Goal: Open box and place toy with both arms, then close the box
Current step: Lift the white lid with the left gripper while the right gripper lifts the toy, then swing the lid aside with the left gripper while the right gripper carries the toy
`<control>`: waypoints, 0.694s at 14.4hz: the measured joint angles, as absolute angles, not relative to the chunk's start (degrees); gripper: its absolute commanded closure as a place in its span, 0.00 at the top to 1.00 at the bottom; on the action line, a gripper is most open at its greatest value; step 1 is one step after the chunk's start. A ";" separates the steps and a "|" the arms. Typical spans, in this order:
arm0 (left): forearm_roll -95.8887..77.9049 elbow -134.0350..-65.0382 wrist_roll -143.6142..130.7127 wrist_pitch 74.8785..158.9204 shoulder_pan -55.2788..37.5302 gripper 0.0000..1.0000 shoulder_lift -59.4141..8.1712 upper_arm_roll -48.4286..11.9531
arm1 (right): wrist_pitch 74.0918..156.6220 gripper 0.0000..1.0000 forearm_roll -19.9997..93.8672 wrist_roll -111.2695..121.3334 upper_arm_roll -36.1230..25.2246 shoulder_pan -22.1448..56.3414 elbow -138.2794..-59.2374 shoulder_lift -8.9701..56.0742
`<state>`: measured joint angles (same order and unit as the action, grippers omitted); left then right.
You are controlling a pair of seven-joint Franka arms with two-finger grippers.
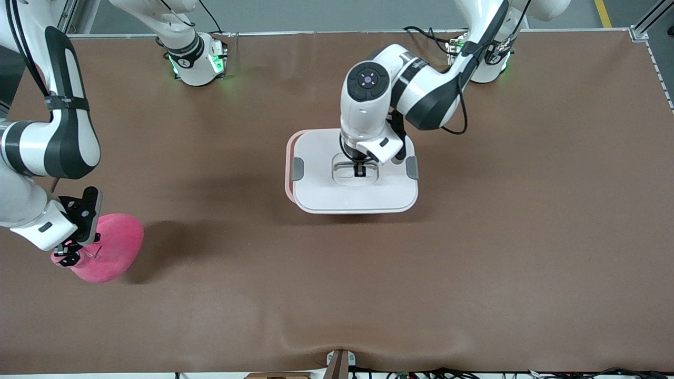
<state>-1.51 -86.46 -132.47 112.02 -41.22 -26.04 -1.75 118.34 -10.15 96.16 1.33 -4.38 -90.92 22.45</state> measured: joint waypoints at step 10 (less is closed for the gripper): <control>-1.51 -87.10 -113.29 108.56 -28.86 0.00 -23.93 -1.59 | 112.21 0.00 -11.77 96.34 2.08 16.11 -89.26 19.56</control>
<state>-1.51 -87.10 -113.29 108.56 -28.86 -23.93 -1.59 112.21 -11.77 96.34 2.08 16.11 -89.26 19.56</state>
